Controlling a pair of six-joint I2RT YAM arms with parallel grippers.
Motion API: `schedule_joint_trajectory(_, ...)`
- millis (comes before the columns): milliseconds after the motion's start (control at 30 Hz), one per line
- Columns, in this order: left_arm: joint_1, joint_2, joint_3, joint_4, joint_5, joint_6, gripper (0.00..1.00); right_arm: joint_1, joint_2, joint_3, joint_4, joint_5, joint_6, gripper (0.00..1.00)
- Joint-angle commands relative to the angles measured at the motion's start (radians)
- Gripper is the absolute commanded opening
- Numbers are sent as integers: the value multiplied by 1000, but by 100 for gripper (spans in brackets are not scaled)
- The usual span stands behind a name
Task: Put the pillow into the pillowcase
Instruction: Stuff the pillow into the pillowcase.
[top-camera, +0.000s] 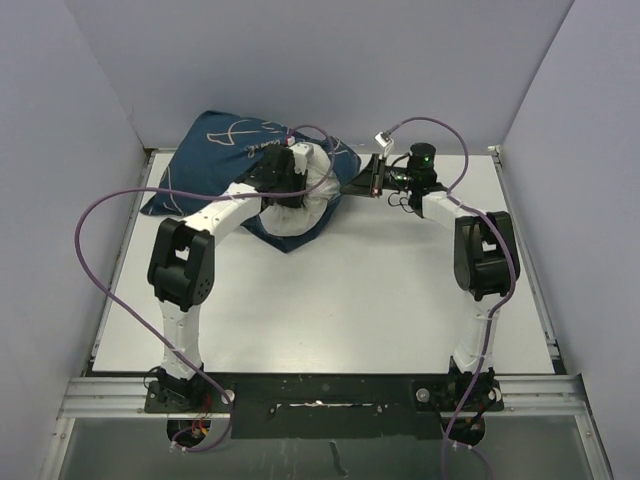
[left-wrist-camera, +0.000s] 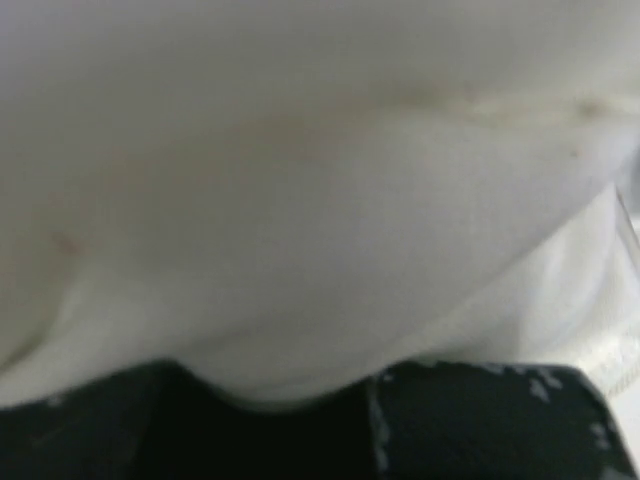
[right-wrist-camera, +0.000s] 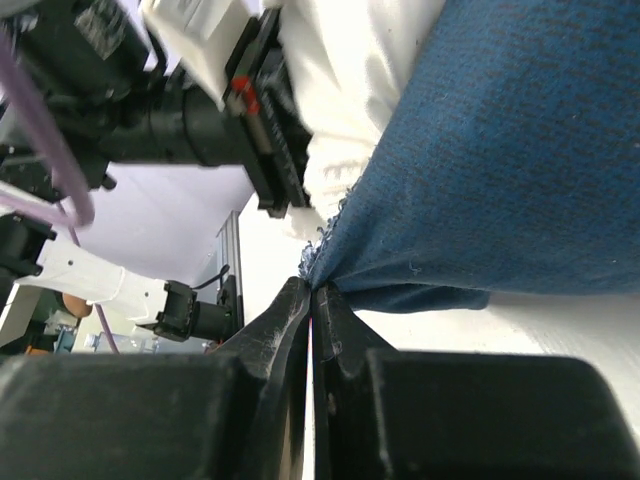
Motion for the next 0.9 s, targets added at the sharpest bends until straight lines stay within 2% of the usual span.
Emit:
schedule_joint_trajectory(0,129,99,154,79,-123,-212,0,41,-164,-49,90,-260,67,0)
schedule_joint_trajectory(133,165,114,175,71,-129,-490,0,64,-184,-70,59,-275,44,0)
schedule_joint_trajectory(200,206,111,145,86,-88,-675,0,59,-184,-66,-33,-273,-16,0)
schedule_joint_trajectory(267,233,104,109,112,-45,-812,0,42,-181,-31,-286,-251,-170,0)
schedule_joint_trajectory(333,239,92,85,121,-70,-895,0,30,-182,28,-538,-207,-364,0)
schedule_joint_trajectory(400,236,73,57,155,-119,-948,0,33,-186,75,-682,-166,-494,0)
schedule_joint_trajectory(500,201,72,68,155,-237,-991,0,46,-199,77,-699,-172,-513,0)
schedule_joint_trajectory(700,79,134,188,98,-516,-1058,0,96,-220,82,-706,-183,-520,0)
schedule_joint_trajectory(867,21,241,382,33,-618,-1076,0,186,-248,26,-636,-198,-454,0)
